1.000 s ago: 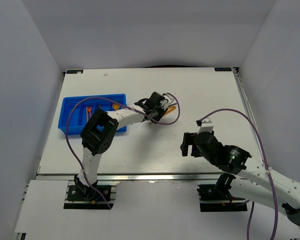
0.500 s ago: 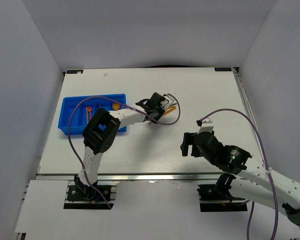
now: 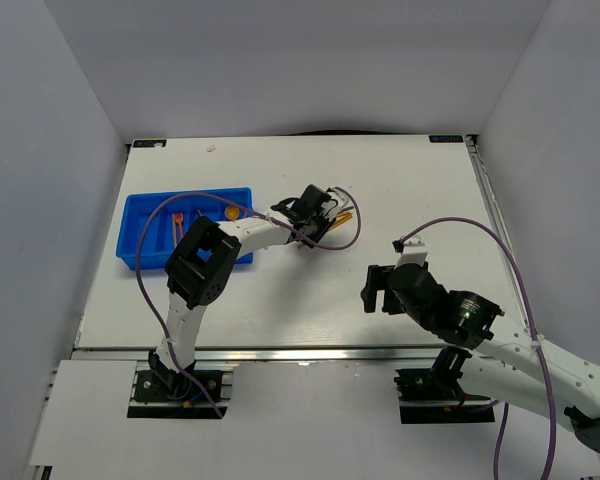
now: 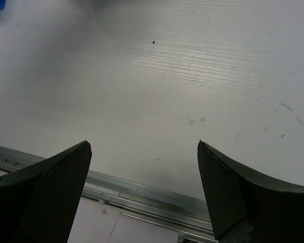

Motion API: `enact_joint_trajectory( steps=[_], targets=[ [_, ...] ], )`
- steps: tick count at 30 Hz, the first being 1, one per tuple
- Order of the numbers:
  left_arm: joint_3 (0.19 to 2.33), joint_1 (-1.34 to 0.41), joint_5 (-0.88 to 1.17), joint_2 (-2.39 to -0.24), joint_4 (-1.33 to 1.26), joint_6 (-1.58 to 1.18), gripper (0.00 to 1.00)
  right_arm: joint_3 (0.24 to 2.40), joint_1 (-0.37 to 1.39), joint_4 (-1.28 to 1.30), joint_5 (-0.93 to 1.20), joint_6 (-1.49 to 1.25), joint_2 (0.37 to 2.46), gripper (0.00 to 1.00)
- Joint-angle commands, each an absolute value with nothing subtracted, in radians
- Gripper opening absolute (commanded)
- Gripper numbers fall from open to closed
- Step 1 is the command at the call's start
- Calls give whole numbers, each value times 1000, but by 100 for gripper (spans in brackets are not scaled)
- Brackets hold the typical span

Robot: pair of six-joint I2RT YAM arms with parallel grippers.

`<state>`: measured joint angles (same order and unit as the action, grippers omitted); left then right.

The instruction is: Sort the eating utensils into containers

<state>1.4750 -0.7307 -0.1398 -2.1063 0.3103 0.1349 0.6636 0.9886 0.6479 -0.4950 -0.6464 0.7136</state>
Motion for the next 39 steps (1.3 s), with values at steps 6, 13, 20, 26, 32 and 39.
enact_joint_trajectory(
  steps=[6, 13, 20, 26, 32, 39],
  targets=[
    [1512, -732, -152, -2052, 288, 141, 46, 664, 986, 611, -512, -634, 718, 90],
    [1514, -732, -167, -2045, 288, 147, 44, 664, 988, 604, -511, -630, 727, 89],
    [1499, -732, -179, -2056, 284, 150, 36, 664, 986, 601, -509, -629, 729, 89],
    [1491, -730, -181, -2060, 270, 150, 26, 664, 988, 600, -511, -627, 732, 89],
    [1491, -730, -176, -2060, 270, 164, 20, 660, 988, 600, -509, -629, 732, 89],
    [1483, -730, -170, -2071, 278, 172, 0, 655, 988, 595, -509, -629, 732, 89]
  ],
)
